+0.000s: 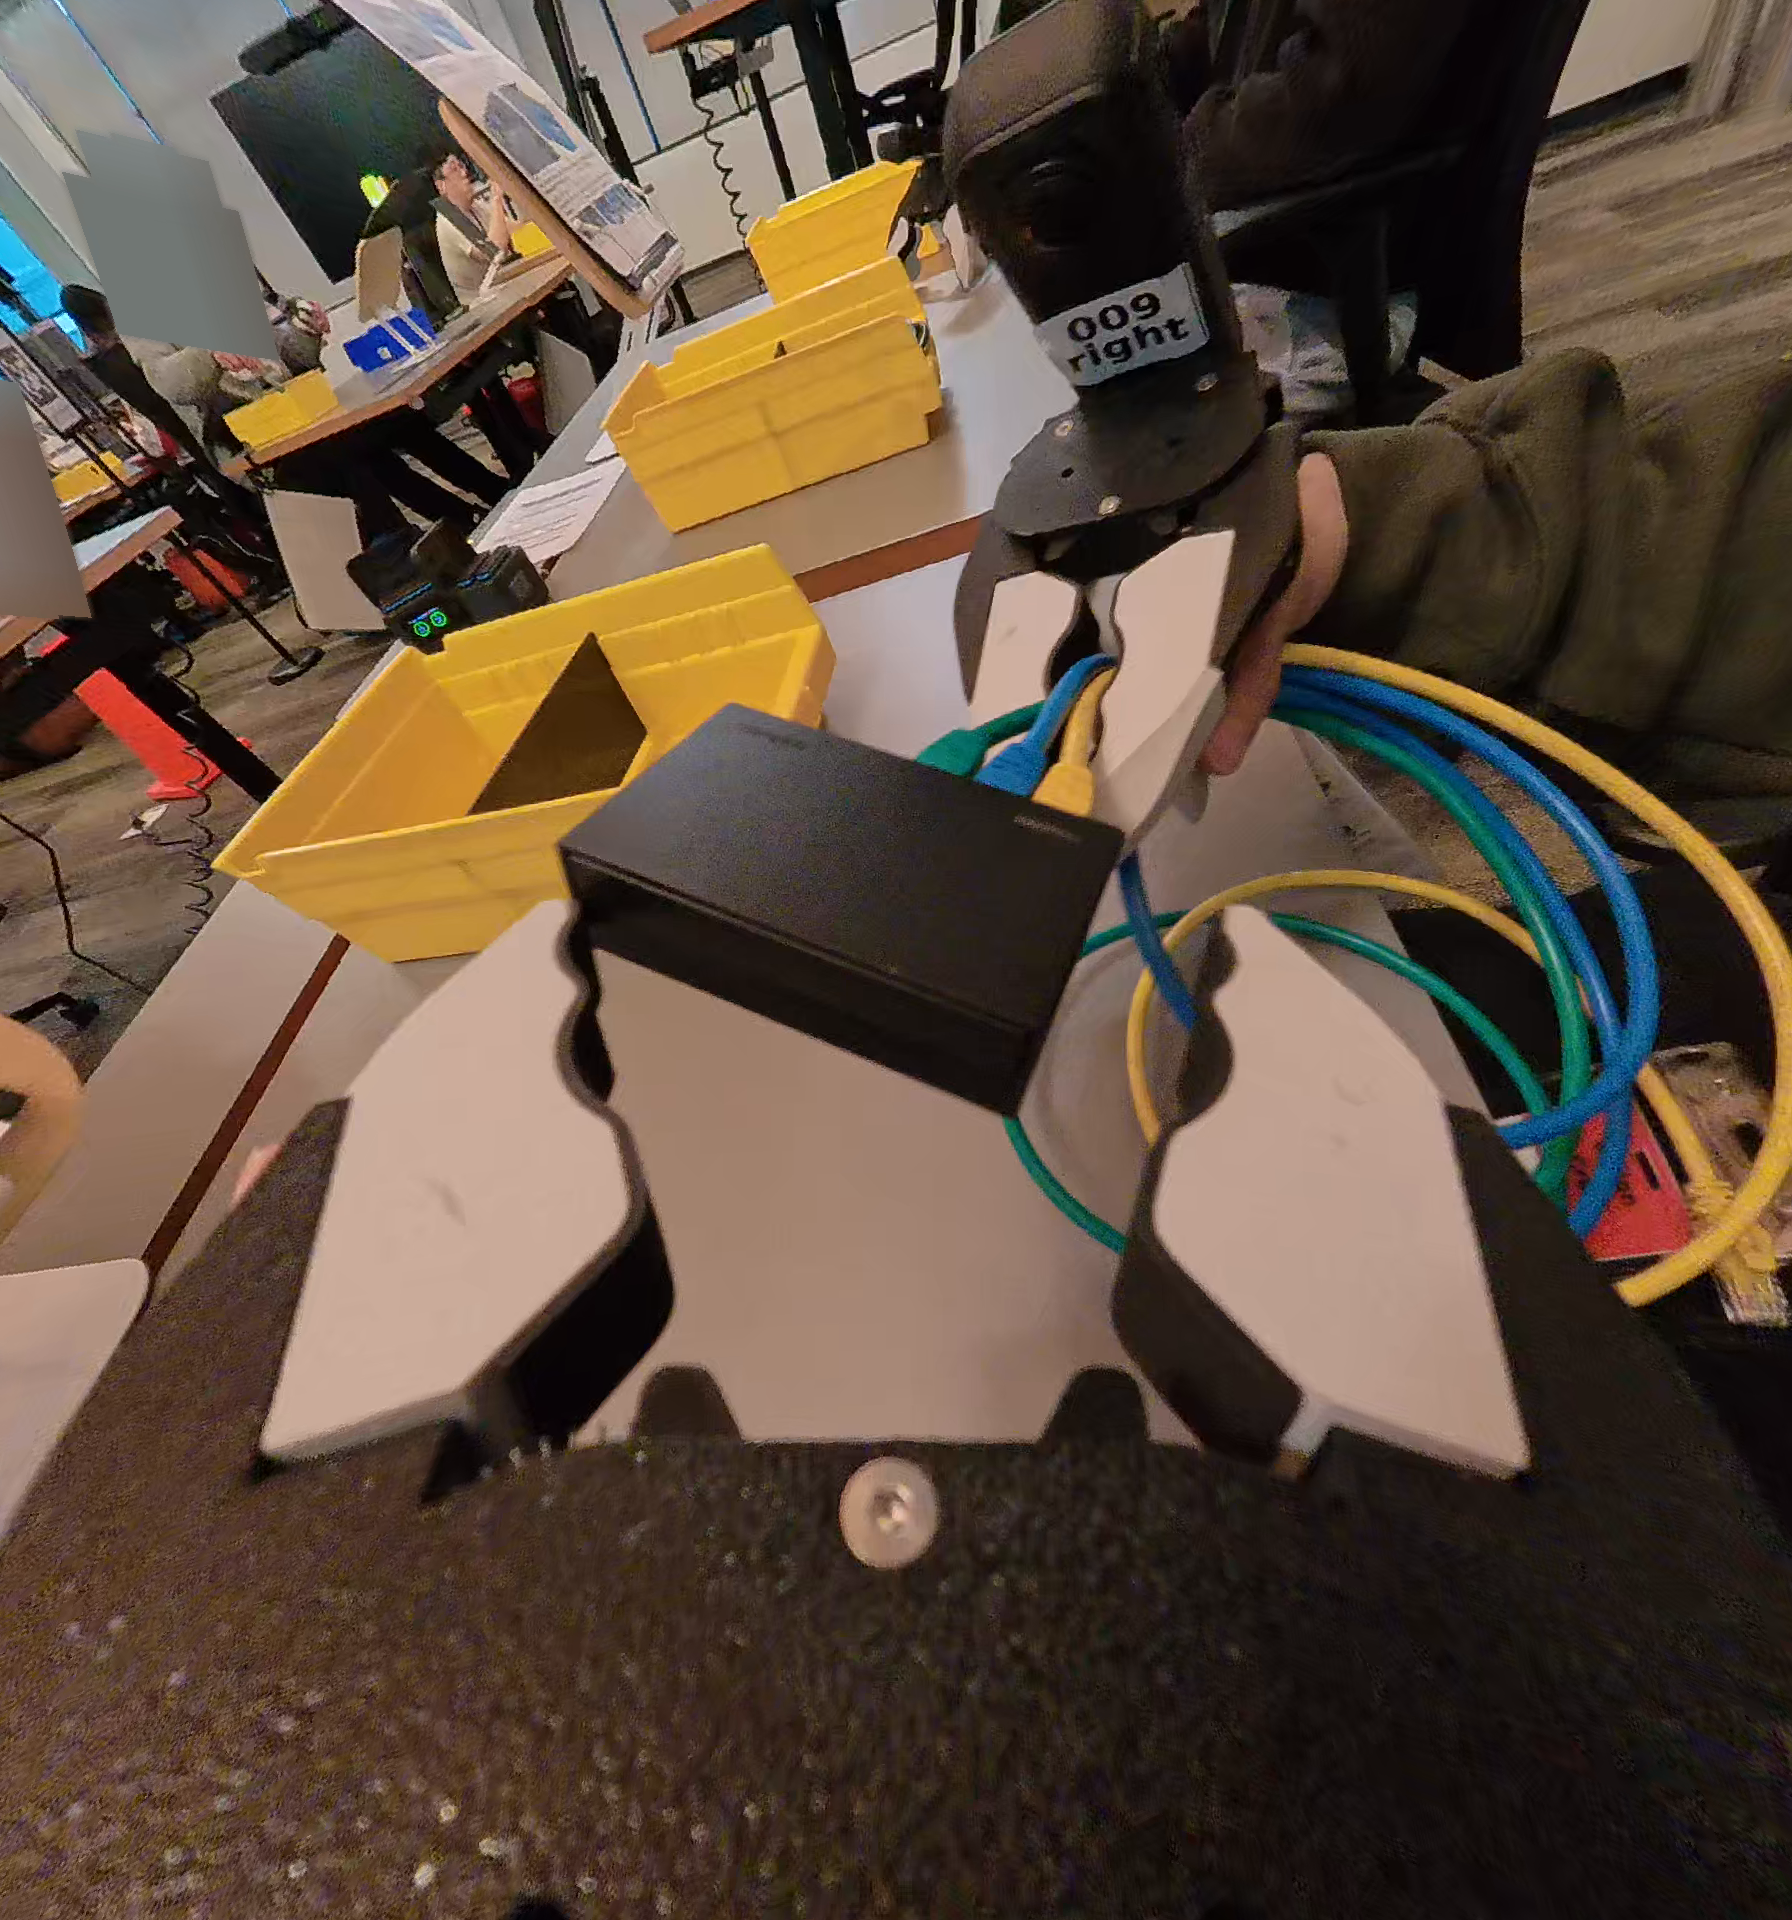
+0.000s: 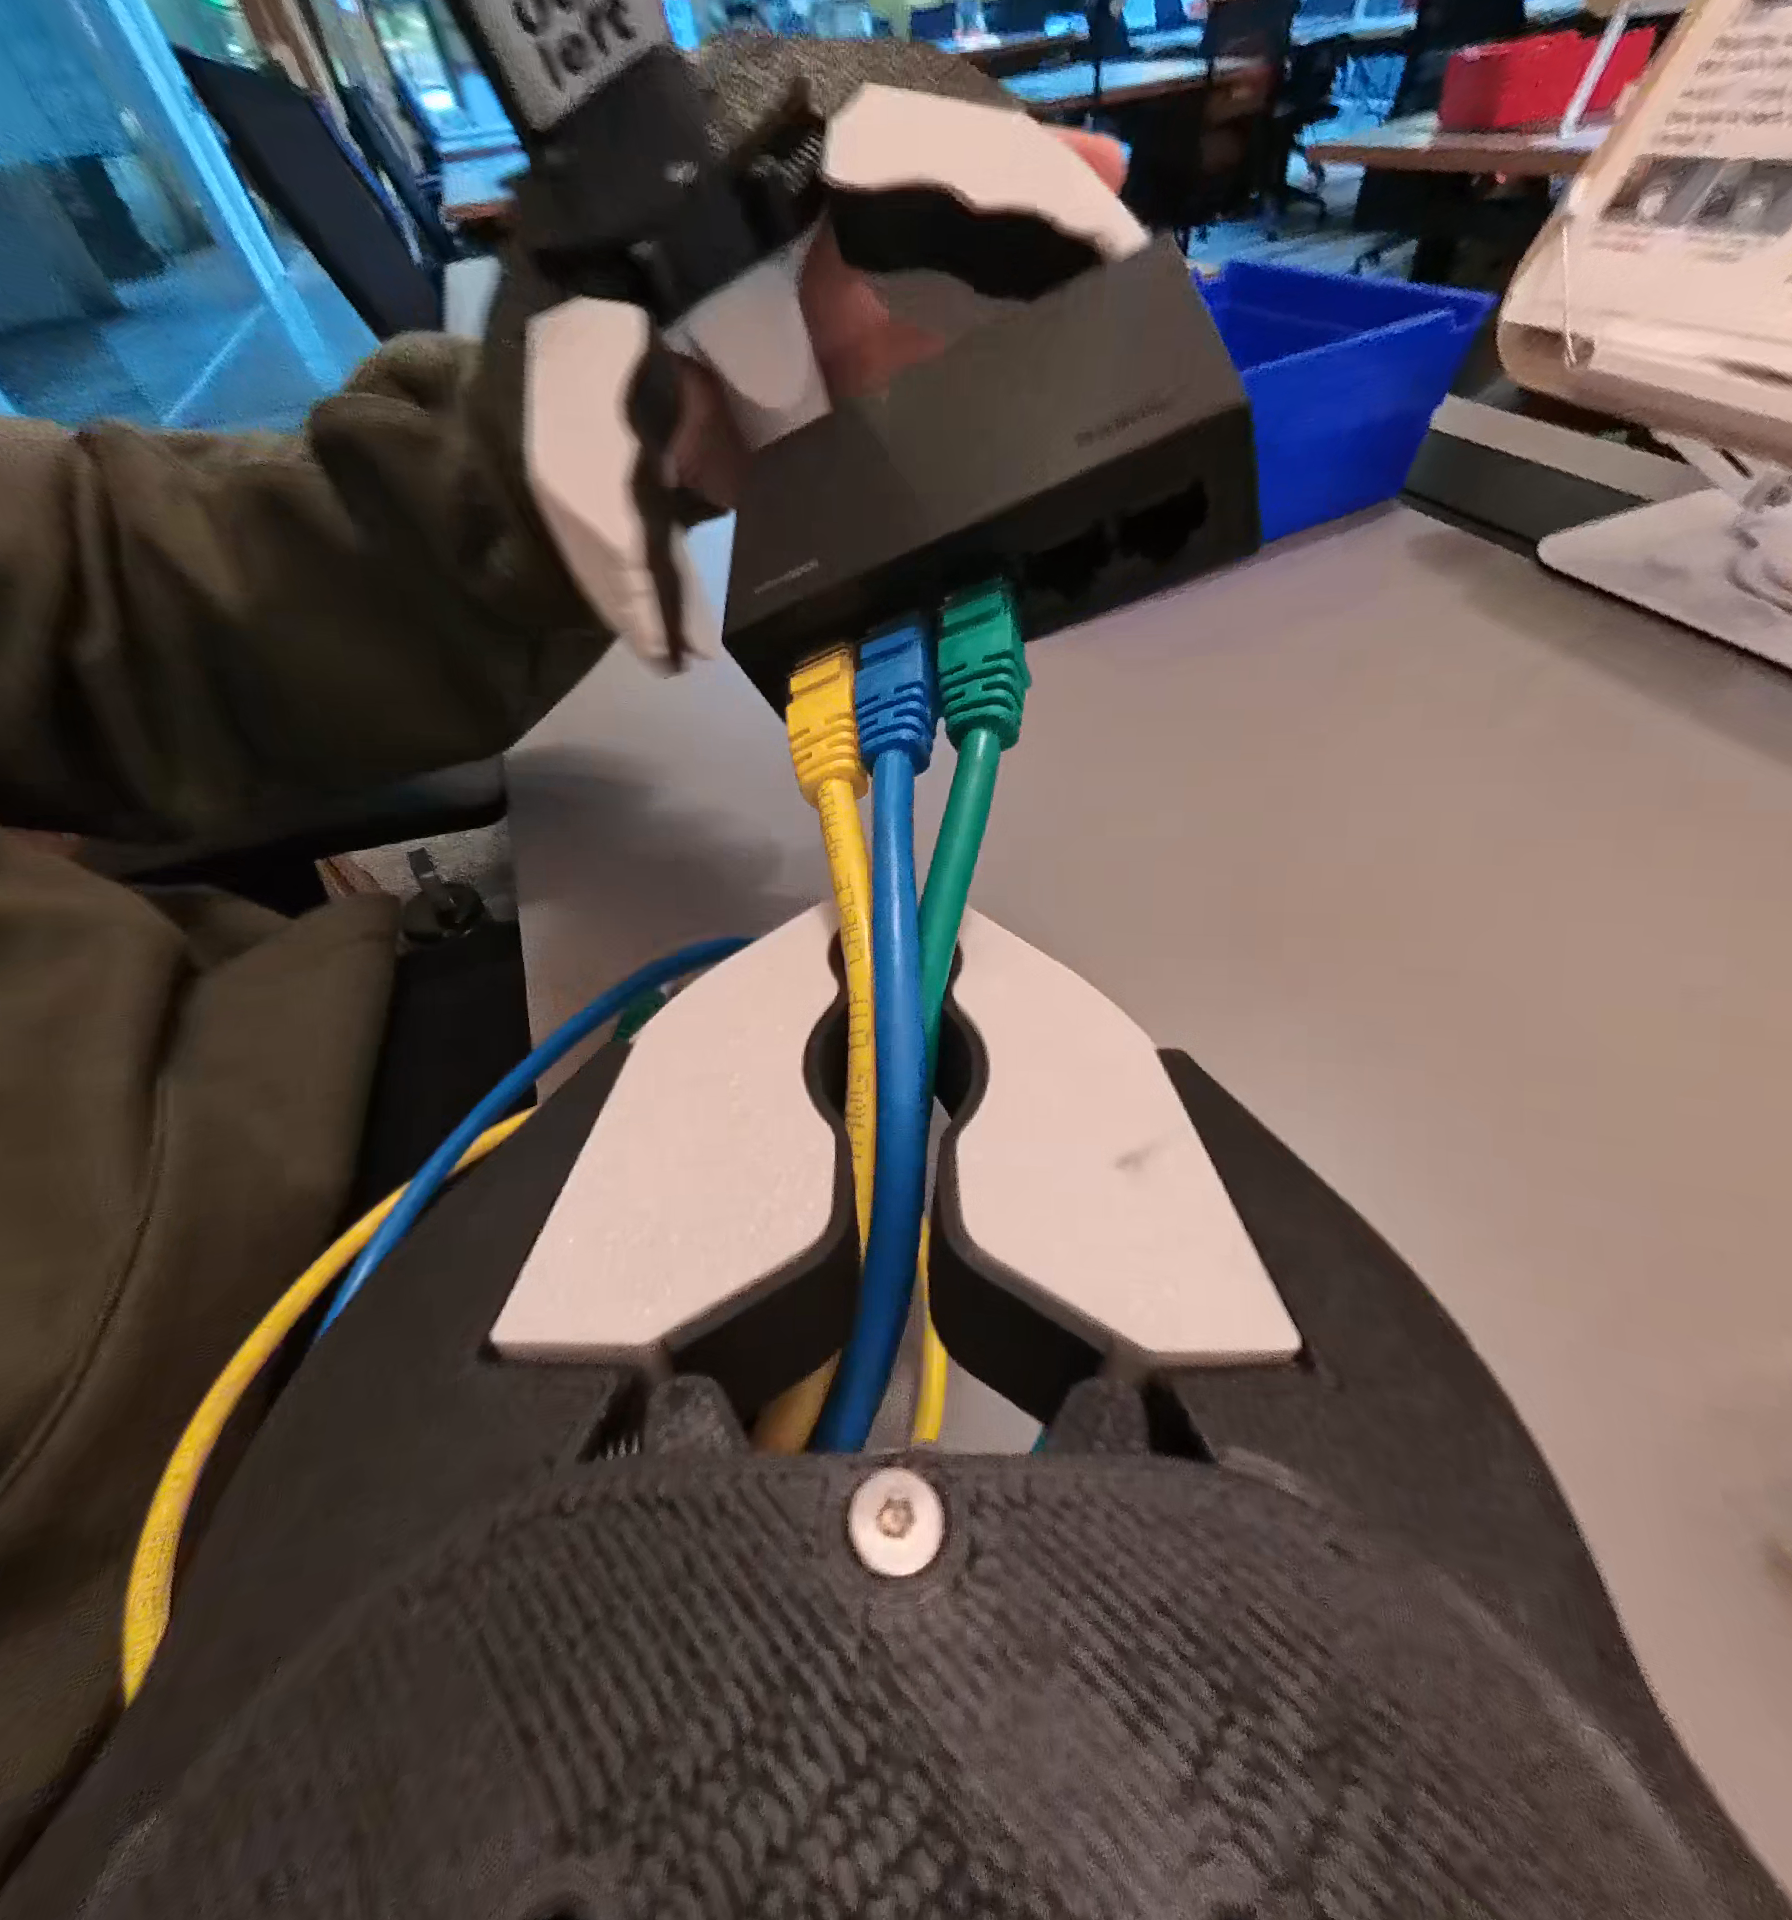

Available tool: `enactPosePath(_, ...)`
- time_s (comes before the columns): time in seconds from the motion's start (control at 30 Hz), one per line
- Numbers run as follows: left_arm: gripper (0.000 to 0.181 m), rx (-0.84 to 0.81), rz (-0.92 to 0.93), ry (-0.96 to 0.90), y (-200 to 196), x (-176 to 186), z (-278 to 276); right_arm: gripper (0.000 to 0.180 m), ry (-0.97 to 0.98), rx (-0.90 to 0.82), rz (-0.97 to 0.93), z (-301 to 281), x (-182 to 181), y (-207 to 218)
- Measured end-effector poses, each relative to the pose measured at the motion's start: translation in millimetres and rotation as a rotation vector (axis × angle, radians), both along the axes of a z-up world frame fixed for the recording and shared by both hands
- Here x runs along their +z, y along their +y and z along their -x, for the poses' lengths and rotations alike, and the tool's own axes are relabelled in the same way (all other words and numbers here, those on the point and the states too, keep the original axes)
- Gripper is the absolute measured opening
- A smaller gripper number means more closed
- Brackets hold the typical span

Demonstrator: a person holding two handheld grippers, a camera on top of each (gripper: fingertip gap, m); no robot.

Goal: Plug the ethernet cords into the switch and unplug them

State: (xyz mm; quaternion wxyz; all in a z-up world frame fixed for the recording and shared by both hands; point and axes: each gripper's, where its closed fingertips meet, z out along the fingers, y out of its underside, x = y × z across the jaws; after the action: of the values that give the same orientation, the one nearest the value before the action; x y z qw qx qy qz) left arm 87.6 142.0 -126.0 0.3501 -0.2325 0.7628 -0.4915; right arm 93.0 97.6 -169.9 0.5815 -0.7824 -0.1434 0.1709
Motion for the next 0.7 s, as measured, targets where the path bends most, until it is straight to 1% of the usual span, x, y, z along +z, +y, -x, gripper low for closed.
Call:
enactPosePath(0.03,0.098,0.012,-0.01,-0.01,4.3,0.5,-2.1,0.009,0.005,0.005,-0.013,-0.8,2.3,-0.8)
enactPosePath(0.1,0.107,0.047,-0.015,-0.02,10.3,2.2,-6.5,0.009,0.016,0.041,0.003,1.1,1.3,-3.4)
enactPosePath(0.13,0.123,0.042,-0.022,-0.018,9.3,1.6,-6.8,0.009,0.001,0.06,-0.004,3.4,1.0,-4.1)
enactPosePath(0.17,0.127,0.023,-0.041,-0.015,7.1,-0.3,-5.3,0.009,-0.013,0.06,-0.001,3.3,-0.2,-3.1)
enactPosePath(0.23,0.121,-0.032,-0.077,0.019,-1.2,-7.1,0.2,0.009,-0.007,0.088,0.027,6.5,-2.4,-2.5)
enactPosePath(0.27,0.122,-0.055,-0.11,0.043,-5.1,-12.7,2.5,0.01,-0.025,0.1,0.04,7.5,-4.5,-2.0)
enactPosePath(0.33,0.121,-0.053,-0.219,0.097,-5.4,-28.1,2.7,0.01,-0.065,0.117,0.079,9.0,-8.7,0.2)
enactPosePath(0.43,0.129,-0.033,-0.326,0.177,-2.4,-48.3,1.7,0.01,-0.123,0.141,0.09,10.2,-6.9,4.6)
enactPosePath(0.6,0.131,0.046,-0.277,0.134,7.5,-57.3,-8.8,0.01,-0.119,0.164,0.087,1.3,-4.2,14.6)
enactPosePath(0.7,0.133,0.13,-0.304,0.101,18.1,-68.7,-15.8,0.01,-0.136,0.177,0.124,-3.7,-9.0,20.7)
